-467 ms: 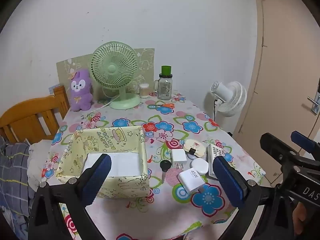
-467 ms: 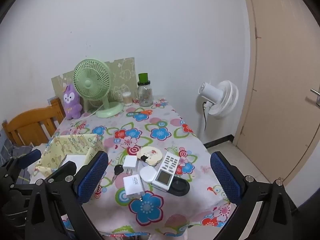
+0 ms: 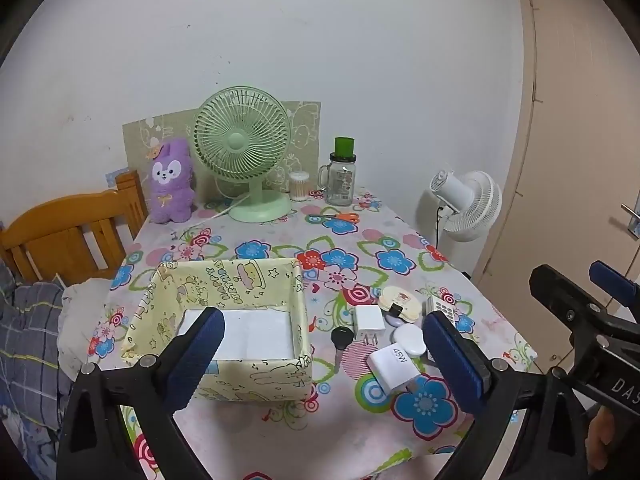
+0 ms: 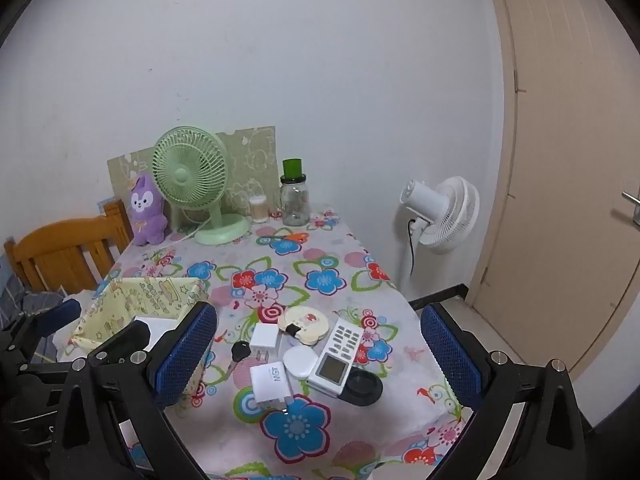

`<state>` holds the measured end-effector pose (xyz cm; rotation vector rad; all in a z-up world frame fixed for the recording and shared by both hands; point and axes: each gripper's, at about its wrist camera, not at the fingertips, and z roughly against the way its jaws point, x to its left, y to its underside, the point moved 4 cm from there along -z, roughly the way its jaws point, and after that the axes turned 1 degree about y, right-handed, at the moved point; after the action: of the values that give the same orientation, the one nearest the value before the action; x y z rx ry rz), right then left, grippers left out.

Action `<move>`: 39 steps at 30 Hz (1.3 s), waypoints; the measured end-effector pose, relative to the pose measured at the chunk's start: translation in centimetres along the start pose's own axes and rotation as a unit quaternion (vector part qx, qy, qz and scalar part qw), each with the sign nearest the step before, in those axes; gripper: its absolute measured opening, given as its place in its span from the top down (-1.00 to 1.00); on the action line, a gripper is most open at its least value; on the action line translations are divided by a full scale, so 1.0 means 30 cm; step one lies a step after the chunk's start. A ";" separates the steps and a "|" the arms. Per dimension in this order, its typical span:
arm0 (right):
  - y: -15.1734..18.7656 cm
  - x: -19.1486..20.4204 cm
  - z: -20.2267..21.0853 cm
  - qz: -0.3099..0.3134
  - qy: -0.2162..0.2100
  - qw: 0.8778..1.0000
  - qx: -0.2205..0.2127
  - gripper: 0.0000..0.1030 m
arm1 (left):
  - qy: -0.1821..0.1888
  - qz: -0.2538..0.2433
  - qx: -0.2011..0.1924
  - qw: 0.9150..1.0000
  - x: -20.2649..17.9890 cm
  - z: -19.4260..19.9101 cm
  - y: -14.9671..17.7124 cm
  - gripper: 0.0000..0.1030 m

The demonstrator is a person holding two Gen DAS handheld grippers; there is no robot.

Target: Organize rigid objects

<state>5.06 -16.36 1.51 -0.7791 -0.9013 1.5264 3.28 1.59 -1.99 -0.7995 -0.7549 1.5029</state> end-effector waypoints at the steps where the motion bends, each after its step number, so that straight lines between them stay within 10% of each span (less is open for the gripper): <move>1: -0.002 0.003 -0.002 0.001 -0.001 1.000 0.000 -0.99 | -0.001 0.000 -0.001 1.000 -0.003 -0.001 0.004 -0.94; 39: -0.002 0.004 0.009 -0.003 -0.005 1.000 0.001 -0.99 | 0.010 -0.016 -0.008 1.000 -0.023 0.022 -0.007 -0.92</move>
<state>4.83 -16.26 1.71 -0.7672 -0.9083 1.5258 2.89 0.92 -1.40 -0.8089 -0.7624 1.4607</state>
